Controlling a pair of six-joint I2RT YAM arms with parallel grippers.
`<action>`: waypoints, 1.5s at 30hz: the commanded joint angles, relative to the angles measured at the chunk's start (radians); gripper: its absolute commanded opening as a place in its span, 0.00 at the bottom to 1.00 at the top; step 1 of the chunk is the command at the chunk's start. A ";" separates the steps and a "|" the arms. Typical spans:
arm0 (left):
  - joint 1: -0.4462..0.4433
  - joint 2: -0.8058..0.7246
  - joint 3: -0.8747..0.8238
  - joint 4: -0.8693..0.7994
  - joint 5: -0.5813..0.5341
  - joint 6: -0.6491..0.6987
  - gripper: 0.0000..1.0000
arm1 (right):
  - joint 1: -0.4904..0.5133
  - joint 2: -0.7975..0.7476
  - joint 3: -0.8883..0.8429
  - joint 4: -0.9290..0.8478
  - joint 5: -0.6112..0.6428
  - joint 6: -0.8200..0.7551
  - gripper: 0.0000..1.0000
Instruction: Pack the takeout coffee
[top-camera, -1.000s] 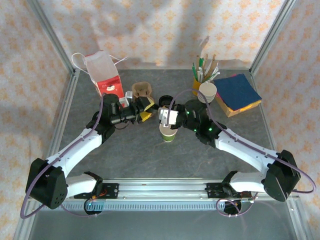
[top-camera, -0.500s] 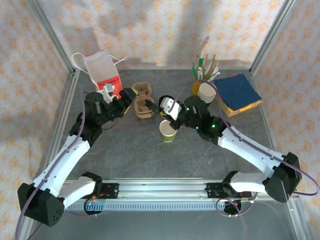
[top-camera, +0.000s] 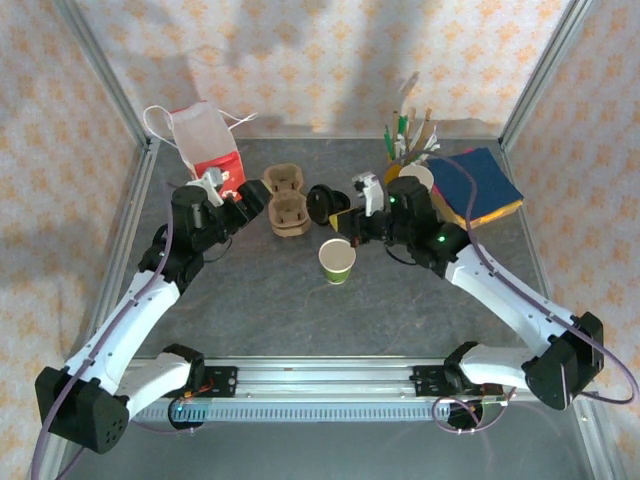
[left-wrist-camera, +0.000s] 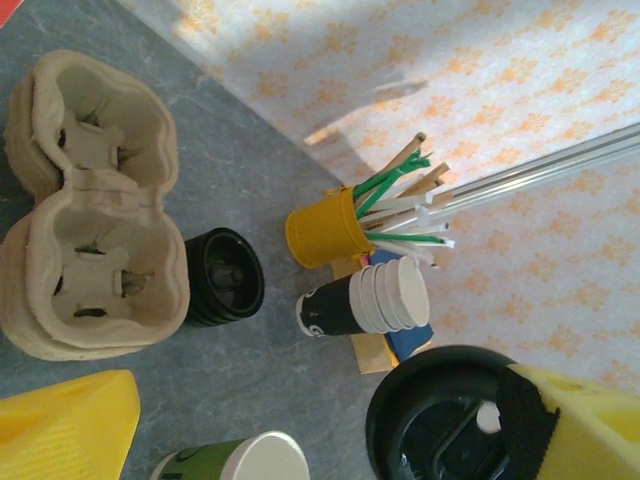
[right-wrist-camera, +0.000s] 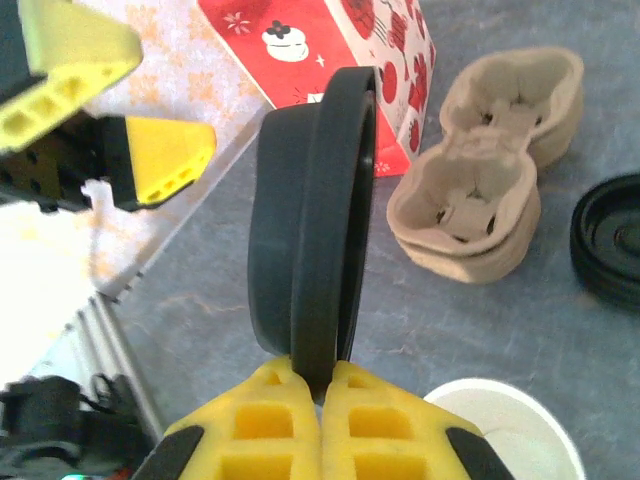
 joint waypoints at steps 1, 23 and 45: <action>-0.009 0.010 -0.005 0.003 0.009 0.026 0.90 | -0.042 -0.067 -0.025 0.030 -0.196 0.235 0.00; -0.016 0.047 -0.056 0.120 0.128 -0.054 0.89 | -0.182 -0.112 -0.387 0.164 -0.394 0.554 0.00; -0.016 0.074 -0.050 0.172 0.150 -0.101 0.85 | -0.187 -0.028 -0.418 0.204 -0.392 0.568 0.06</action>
